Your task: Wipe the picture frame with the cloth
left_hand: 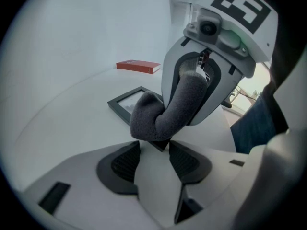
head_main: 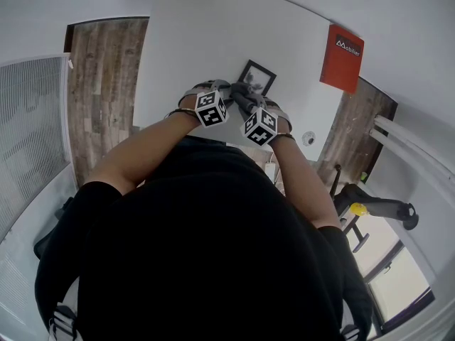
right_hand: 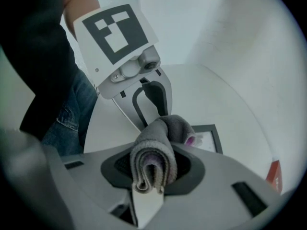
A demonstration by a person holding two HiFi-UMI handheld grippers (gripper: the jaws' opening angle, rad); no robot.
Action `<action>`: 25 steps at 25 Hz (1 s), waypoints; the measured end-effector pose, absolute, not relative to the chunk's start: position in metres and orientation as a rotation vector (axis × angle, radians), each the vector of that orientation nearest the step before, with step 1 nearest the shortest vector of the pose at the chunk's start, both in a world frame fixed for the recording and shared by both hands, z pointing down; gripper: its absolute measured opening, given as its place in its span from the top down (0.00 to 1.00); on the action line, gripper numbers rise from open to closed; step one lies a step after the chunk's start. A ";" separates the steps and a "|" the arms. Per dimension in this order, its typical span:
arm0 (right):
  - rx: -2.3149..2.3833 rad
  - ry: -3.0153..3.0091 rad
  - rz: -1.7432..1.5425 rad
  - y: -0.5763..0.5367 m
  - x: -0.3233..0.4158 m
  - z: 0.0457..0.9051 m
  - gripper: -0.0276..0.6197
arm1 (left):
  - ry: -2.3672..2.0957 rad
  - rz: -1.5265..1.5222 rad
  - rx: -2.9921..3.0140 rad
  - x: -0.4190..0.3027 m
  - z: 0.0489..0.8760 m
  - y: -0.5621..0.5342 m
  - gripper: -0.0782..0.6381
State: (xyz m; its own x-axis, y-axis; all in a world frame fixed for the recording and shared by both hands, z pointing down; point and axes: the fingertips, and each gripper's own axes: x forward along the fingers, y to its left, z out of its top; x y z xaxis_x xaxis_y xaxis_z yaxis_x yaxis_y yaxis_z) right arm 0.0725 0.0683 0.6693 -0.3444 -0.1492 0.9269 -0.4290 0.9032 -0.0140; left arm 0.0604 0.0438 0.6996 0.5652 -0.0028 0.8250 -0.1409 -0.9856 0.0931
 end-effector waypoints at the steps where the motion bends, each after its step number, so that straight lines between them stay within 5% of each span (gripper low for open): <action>1: 0.412 -1.934 0.304 0.069 0.071 0.668 0.78 | -0.121 1.395 2.648 0.060 0.700 0.044 0.61; 10: 0.518 -2.029 0.469 0.060 0.075 0.636 0.79 | -0.128 1.391 2.662 0.060 0.700 0.044 0.61; 25: 0.888 -1.732 0.392 -0.025 0.180 0.640 0.79 | -0.142 1.376 2.666 0.060 0.701 0.044 0.61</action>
